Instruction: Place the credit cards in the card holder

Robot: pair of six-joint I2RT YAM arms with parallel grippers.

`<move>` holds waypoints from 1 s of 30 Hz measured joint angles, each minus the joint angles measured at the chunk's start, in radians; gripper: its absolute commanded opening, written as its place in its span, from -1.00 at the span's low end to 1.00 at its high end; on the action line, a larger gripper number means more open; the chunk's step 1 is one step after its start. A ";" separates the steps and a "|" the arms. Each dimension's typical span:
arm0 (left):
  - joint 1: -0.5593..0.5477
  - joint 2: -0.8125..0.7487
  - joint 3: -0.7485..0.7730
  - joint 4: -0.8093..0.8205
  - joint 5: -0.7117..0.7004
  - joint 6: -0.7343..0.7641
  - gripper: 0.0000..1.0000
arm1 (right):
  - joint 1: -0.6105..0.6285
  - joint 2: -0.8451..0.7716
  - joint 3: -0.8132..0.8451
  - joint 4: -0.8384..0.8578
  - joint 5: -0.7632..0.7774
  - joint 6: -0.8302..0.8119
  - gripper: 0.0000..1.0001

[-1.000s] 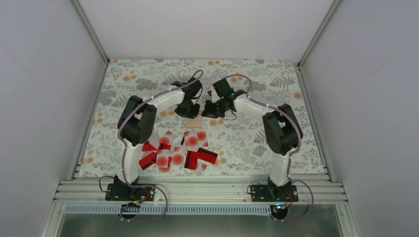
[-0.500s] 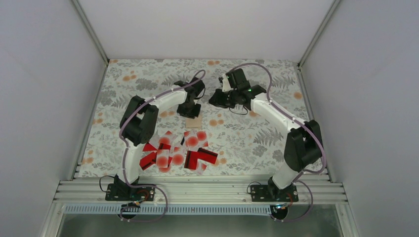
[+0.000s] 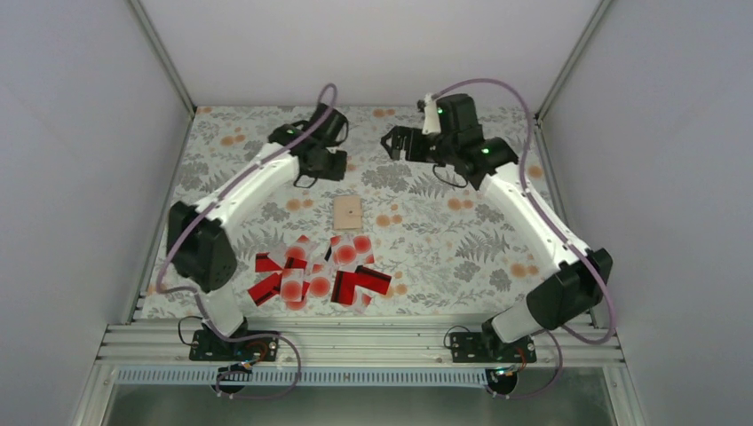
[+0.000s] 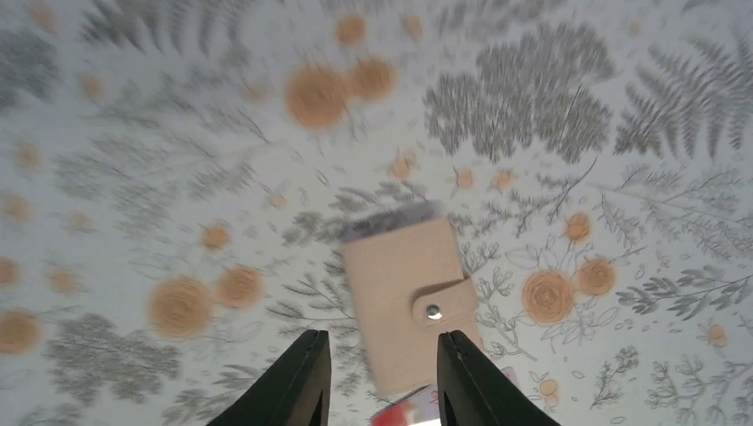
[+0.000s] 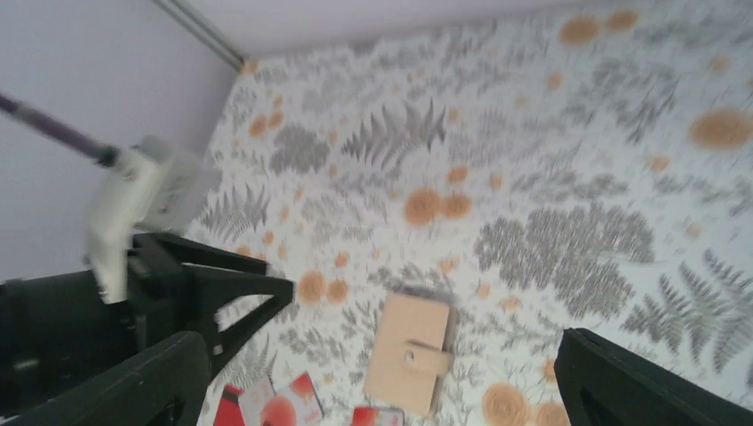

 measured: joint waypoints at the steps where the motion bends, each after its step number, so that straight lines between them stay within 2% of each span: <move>1: 0.007 -0.034 -0.001 0.004 -0.011 0.003 0.36 | -0.001 -0.018 0.016 -0.002 0.016 -0.014 0.98; 2: 0.018 -0.080 -0.006 0.014 -0.028 0.008 0.75 | -0.001 -0.039 0.028 0.001 0.031 -0.025 0.99; 3: 0.026 -0.116 -0.013 0.025 -0.042 0.022 0.97 | -0.002 -0.064 0.032 0.006 0.045 -0.036 0.99; 4: 0.034 -0.164 -0.032 0.048 -0.062 0.029 1.00 | -0.002 -0.087 0.033 0.010 0.054 -0.044 0.99; 8: 0.057 -0.347 -0.136 0.126 -0.142 0.069 1.00 | -0.003 -0.185 0.025 0.035 0.090 -0.087 0.99; 11: 0.058 -0.476 -0.236 0.185 -0.219 0.102 1.00 | -0.003 -0.279 -0.043 0.084 0.112 -0.122 0.99; 19: 0.064 -0.813 -0.539 0.333 -0.402 0.146 1.00 | -0.004 -0.574 -0.437 0.160 0.185 -0.145 0.99; 24: 0.067 -0.987 -0.744 0.385 -0.423 0.154 1.00 | -0.004 -0.691 -0.597 0.158 0.216 -0.124 0.99; 30: 0.067 -1.140 -0.834 0.398 -0.427 0.158 1.00 | -0.004 -0.753 -0.614 0.166 0.248 -0.096 0.99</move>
